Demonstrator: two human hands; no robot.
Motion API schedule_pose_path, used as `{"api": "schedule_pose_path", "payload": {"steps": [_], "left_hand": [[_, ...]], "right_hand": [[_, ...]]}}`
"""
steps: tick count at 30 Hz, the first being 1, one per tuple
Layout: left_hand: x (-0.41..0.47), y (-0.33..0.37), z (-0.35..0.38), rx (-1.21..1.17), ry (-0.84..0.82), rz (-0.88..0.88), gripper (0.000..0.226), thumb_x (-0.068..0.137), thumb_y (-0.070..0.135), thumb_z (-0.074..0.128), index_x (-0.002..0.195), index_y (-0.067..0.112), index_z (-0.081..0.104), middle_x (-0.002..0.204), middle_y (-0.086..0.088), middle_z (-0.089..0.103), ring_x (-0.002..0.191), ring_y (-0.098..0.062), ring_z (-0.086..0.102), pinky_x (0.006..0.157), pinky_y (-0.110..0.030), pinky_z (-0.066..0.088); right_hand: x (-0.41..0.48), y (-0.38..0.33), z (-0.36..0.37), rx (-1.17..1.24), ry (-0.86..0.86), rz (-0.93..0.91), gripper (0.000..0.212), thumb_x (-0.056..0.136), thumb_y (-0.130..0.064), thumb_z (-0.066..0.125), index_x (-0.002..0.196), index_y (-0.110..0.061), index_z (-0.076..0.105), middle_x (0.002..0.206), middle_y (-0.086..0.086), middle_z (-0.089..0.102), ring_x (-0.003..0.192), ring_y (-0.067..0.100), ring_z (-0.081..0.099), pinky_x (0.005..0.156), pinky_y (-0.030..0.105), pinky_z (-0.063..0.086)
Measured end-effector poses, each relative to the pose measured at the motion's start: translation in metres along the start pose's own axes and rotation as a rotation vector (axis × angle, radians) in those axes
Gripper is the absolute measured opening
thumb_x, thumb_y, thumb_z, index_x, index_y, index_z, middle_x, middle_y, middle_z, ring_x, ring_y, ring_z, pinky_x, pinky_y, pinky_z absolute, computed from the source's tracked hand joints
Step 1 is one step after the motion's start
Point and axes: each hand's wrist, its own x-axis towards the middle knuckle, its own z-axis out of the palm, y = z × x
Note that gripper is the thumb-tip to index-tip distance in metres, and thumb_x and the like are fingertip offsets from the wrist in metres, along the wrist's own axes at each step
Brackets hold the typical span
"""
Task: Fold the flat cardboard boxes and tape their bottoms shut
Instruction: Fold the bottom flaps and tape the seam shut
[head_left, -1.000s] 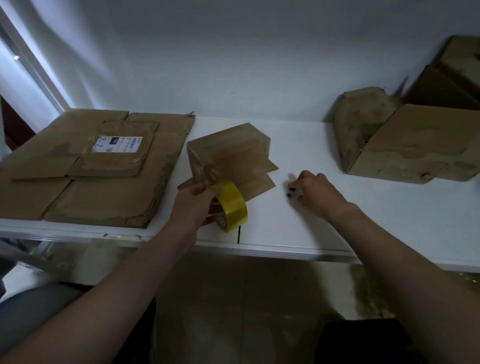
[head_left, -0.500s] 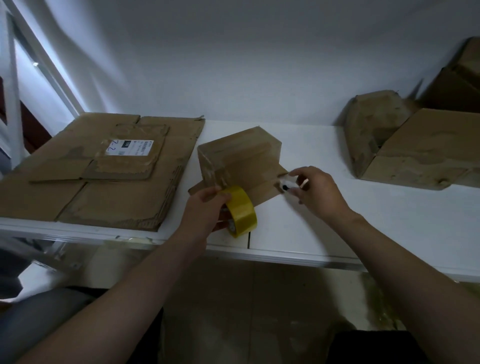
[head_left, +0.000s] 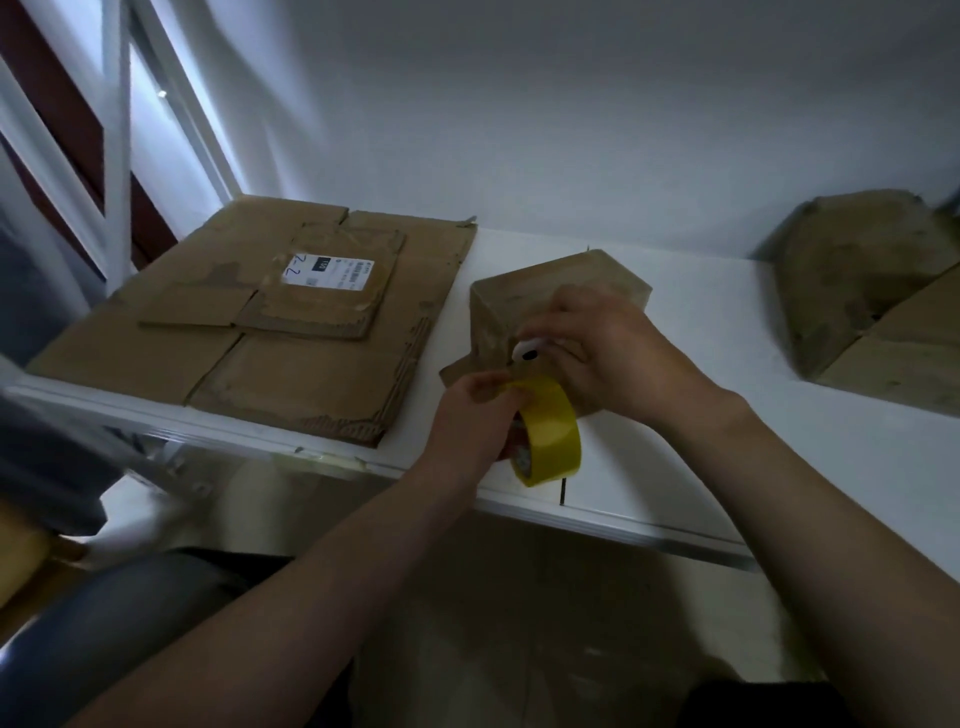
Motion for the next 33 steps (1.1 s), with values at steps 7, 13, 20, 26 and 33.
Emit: {"api": "schedule_pose_path", "payload": {"steps": [7, 13, 20, 26, 33], "left_hand": [[0.000, -0.002, -0.003, -0.003, -0.013, -0.018, 0.032, 0.095, 0.018, 0.065, 0.126, 0.014, 0.065, 0.103, -0.011, 0.068, 0.074, -0.016, 0.063, 0.051, -0.019, 0.046], [0.000, -0.003, -0.002, -0.002, -0.008, -0.030, 0.028, 0.093, 0.023, 0.067, 0.121, 0.017, 0.068, 0.095, -0.005, 0.066, 0.073, -0.013, 0.061, 0.059, -0.024, 0.046], [0.001, 0.000, -0.002, 0.015, -0.006, -0.030, 0.030, 0.093, 0.025, 0.067, 0.123, 0.020, 0.066, 0.102, -0.006, 0.070, 0.070, -0.013, 0.063, 0.059, -0.025, 0.047], [0.000, 0.001, 0.003, 0.089, -0.041, -0.002, 0.031, 0.092, 0.027, 0.067, 0.122, 0.021, 0.067, 0.106, -0.007, 0.068, 0.077, -0.016, 0.064, 0.062, -0.028, 0.048], [0.000, 0.001, 0.008, 0.143, -0.076, -0.011, 0.022, 0.092, 0.030, 0.065, 0.113, 0.023, 0.068, 0.100, -0.004, 0.064, 0.085, -0.019, 0.062, 0.067, -0.031, 0.051]], "right_hand": [[-0.002, 0.002, 0.012, -0.029, 0.000, -0.013, 0.019, 0.091, -0.011, 0.068, 0.107, -0.015, 0.078, 0.095, 0.005, 0.064, 0.090, 0.020, 0.056, 0.077, 0.029, 0.036], [-0.002, 0.003, 0.015, -0.095, -0.030, -0.072, 0.019, 0.090, -0.012, 0.069, 0.108, -0.016, 0.077, 0.093, 0.007, 0.062, 0.088, 0.027, 0.057, 0.071, 0.036, 0.047], [-0.003, 0.000, 0.012, -0.179, -0.047, -0.085, 0.028, 0.074, 0.001, 0.082, 0.099, -0.011, 0.078, 0.084, 0.011, 0.059, 0.077, 0.032, 0.054, 0.063, 0.032, 0.038], [-0.024, 0.030, 0.001, -0.195, -0.026, -0.161, 0.038, 0.080, 0.008, 0.075, 0.113, -0.012, 0.075, 0.103, 0.011, 0.062, 0.091, 0.028, 0.053, 0.067, 0.034, 0.043], [-0.047, 0.053, -0.007, -0.169, 0.053, -0.160, 0.027, 0.093, 0.003, 0.066, 0.115, -0.012, 0.073, 0.108, 0.009, 0.062, 0.095, 0.031, 0.054, 0.079, 0.042, 0.046]]}}
